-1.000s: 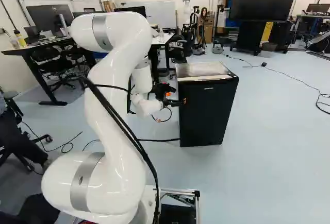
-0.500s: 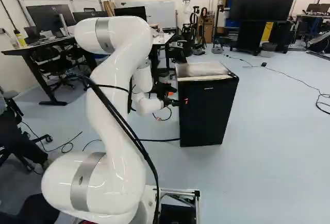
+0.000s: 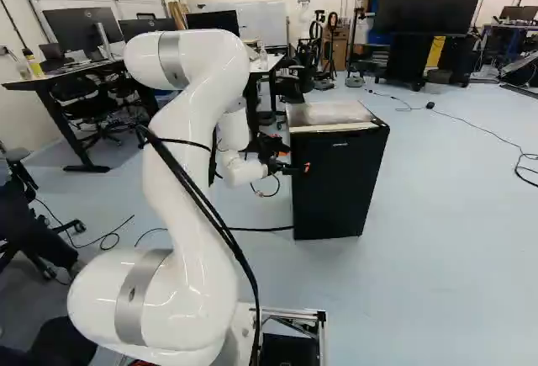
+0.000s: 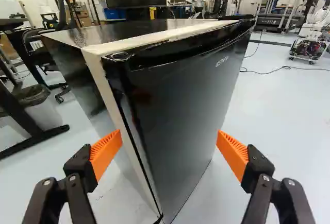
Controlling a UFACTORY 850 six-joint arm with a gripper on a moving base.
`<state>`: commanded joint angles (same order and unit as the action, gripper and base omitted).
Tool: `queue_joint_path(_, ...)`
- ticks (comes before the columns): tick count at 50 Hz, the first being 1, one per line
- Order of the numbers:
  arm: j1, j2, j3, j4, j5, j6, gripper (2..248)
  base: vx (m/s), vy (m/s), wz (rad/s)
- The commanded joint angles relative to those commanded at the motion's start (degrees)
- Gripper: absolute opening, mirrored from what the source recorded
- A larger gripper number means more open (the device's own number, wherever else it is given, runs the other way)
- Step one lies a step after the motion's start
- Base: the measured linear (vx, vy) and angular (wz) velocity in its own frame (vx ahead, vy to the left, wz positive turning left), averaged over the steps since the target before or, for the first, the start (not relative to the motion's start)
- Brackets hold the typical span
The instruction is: Open the fridge door
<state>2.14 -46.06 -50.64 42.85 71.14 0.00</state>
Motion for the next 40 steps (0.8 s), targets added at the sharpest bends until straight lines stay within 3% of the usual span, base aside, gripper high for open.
queue_joint_path(23,-0.6,-0.2,-0.4,2.3,0.0,0.0,247,0.0,0.0,0.0)
queue_joint_path(40,-1.9,1.9,3.2,3.5,0.0,0.0,247,-0.001,-0.002,-0.012)
